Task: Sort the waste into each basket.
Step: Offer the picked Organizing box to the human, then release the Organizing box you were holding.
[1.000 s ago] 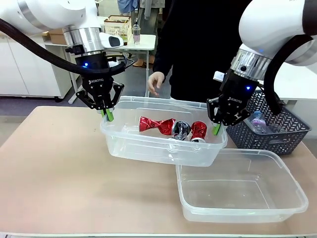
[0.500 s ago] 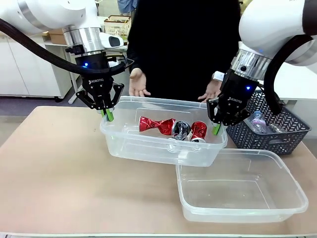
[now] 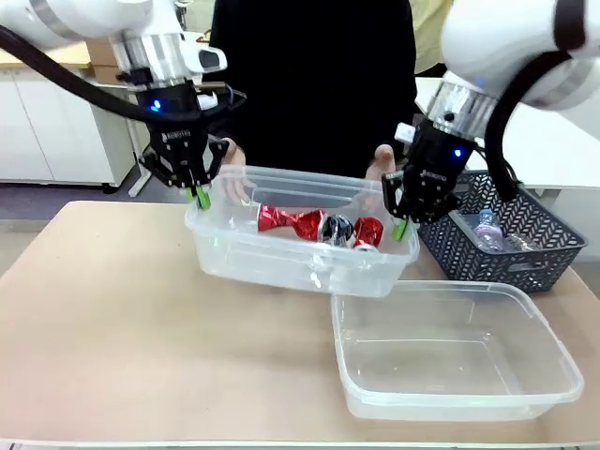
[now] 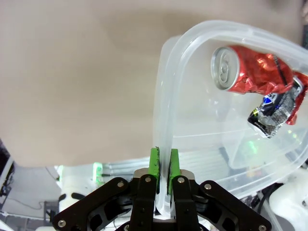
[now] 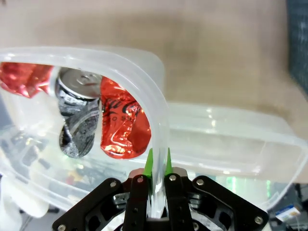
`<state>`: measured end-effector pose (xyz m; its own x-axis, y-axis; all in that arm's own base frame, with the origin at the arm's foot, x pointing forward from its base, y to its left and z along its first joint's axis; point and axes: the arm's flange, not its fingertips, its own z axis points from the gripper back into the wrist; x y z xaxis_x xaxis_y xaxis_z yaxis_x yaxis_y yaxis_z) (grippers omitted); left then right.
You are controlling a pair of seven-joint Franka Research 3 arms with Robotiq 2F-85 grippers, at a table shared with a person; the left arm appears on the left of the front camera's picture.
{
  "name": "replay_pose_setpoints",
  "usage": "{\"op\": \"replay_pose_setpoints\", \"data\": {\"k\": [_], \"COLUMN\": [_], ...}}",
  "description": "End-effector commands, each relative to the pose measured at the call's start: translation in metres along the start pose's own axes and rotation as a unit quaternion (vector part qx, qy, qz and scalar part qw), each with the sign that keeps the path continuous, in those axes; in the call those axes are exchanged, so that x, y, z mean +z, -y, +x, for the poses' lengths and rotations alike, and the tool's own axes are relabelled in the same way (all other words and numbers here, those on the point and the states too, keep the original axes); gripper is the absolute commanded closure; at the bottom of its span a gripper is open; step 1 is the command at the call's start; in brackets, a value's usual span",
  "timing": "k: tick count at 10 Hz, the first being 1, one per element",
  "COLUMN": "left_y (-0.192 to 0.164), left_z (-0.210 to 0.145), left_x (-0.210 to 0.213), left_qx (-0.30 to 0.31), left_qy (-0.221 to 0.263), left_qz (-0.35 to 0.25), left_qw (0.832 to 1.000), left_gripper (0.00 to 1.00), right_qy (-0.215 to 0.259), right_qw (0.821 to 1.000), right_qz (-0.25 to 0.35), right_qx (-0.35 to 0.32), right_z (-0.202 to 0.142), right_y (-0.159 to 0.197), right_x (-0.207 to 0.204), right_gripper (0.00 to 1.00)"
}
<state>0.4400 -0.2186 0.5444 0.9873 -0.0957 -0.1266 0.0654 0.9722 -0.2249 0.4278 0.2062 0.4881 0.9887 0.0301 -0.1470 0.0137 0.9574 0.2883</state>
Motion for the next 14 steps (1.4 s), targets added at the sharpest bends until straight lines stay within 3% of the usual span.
{"op": "replay_pose_setpoints", "data": {"k": [1,3,5,6,7,14], "left_y": [0.011,0.005,-0.008,-0.014,-0.014,-0.014], "left_z": [0.037,0.060,0.080,0.061,0.061,0.061], "left_x": [0.023,0.011,-0.013,0.007,0.007,0.007], "left_qx": [0.021,0.022,0.047,0.017,0.017,0.017], "left_qy": [0.043,0.023,-0.024,0.013,0.013,0.013], "left_qz": [-0.002,-0.012,-0.016,-0.004,-0.004,-0.004], "left_qw": [0.999,0.999,0.998,1.000,1.000,1.000], "left_gripper": [0.91,0.91,0.91,0.91,0.91,0.91], "right_qy": [-0.021,-0.036,-0.041,-0.046,-0.030,-0.030], "right_qw": [0.999,0.999,0.998,0.997,0.999,0.999], "right_qz": [-0.007,0.008,0.041,0.054,0.005,0.005], "right_qx": [0.027,0.034,0.039,0.031,0.018,0.018], "right_z": [0.060,0.094,0.096,0.093,0.106,0.106], "right_y": [-0.019,-0.022,-0.019,-0.015,-0.008,-0.008], "right_x": [0.024,0.016,-0.002,-0.014,-0.002,-0.002], "right_gripper": [0.94,0.94,0.94,0.94,0.94,0.94]}}
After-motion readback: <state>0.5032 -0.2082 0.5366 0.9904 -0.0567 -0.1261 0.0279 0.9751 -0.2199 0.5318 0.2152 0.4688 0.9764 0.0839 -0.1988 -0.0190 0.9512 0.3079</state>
